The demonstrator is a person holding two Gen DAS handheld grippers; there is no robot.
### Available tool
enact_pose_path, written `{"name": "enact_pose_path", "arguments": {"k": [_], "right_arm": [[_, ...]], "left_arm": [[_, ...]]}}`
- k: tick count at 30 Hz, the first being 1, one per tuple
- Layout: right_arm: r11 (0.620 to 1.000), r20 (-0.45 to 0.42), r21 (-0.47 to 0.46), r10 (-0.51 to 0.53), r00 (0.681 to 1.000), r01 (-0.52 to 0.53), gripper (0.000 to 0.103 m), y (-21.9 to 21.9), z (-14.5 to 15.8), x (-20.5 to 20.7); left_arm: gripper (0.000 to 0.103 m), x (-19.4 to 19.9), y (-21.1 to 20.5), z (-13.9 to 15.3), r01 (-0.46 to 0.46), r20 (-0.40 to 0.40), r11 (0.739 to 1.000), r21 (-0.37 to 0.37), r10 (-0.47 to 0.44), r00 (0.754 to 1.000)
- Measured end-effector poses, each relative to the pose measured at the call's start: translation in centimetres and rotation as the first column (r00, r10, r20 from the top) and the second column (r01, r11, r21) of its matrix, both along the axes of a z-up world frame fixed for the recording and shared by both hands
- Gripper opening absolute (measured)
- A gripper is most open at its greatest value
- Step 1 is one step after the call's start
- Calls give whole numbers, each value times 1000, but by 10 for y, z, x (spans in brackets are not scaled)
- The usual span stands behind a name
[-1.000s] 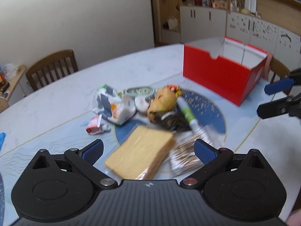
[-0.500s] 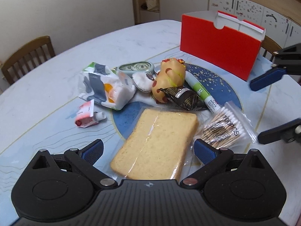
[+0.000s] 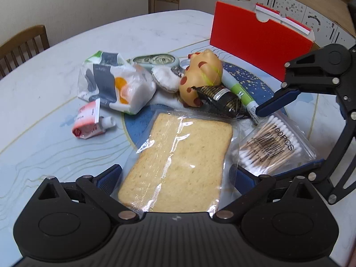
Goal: Organize objects
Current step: 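Grasp the packaged bread with the left tool while the right tool grasps the cotton swab bag, then carry the bread and swab bag into the red shoebox with both tools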
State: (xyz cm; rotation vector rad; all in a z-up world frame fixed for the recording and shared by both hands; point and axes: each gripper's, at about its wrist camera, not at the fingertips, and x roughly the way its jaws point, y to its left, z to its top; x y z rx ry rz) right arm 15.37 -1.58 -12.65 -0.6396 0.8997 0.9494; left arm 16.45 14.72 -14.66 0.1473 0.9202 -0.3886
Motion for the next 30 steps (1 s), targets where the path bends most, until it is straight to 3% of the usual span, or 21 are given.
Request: {"name": "enact_pose_path", "arguments": {"k": [5, 12, 15, 17, 30], "right_arm": [[1000, -79, -7, 2, 997, -3, 76, 3, -10, 12], [999, -79, -9, 43, 996, -44, 71, 7, -10, 6], [999, -99, 8, 39, 994, -38, 41, 6, -7, 6], [1000, -97, 8, 23, 995, -23, 37, 6, -4, 5], [980, -137, 157, -101, 985, 122, 34, -43, 40, -2]], "left_arm": [[99, -2, 0, 0, 5, 19, 1000, 7, -5, 1000], [85, -6, 0, 3, -5, 28, 1000, 11, 5, 1000], [83, -11, 1, 4, -30, 30, 999, 10, 30, 999], [82, -15, 2, 5, -55, 30, 998, 7, 55, 998], [81, -58, -20, 52, -215, 67, 976, -21, 216, 974]]}}
